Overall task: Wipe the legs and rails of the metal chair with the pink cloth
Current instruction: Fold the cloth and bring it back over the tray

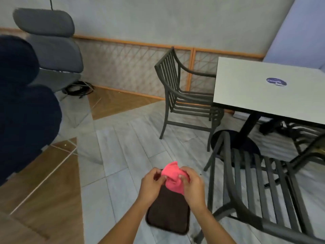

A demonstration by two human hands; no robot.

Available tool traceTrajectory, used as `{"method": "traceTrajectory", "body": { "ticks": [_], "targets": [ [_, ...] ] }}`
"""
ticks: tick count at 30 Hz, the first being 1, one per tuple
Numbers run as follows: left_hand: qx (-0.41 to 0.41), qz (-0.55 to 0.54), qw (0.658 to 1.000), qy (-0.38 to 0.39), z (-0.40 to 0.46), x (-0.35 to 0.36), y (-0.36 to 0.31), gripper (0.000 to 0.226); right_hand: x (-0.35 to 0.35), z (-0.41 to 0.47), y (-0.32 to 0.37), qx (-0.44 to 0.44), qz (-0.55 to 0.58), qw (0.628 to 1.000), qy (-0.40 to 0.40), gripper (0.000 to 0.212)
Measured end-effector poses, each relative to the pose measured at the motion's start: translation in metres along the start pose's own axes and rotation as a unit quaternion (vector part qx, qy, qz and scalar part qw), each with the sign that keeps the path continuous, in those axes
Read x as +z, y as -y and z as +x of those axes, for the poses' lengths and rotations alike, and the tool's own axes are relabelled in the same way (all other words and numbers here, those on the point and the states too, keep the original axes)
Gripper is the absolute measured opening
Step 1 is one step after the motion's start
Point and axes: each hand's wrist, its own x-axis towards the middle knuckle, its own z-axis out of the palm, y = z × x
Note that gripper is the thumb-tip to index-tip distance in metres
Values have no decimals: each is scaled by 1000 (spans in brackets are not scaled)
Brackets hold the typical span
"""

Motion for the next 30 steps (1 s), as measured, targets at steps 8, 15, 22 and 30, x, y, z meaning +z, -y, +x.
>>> {"method": "traceTrajectory", "body": {
  "ticks": [8,15,22,30],
  "targets": [
    [9,-37,995,89,90,40,123,16,86,11,-133,77,-2,997,-19,23],
    [36,-5,991,128,161,97,288,18,184,0,-295,101,-27,994,-38,19],
    [30,47,978,202,225,145,439,33,253,-19,-439,100,-72,992,-10,19],
    [57,185,938,288,274,192,522,22,298,-25,-532,125,-114,986,13,23]
  ]
}}
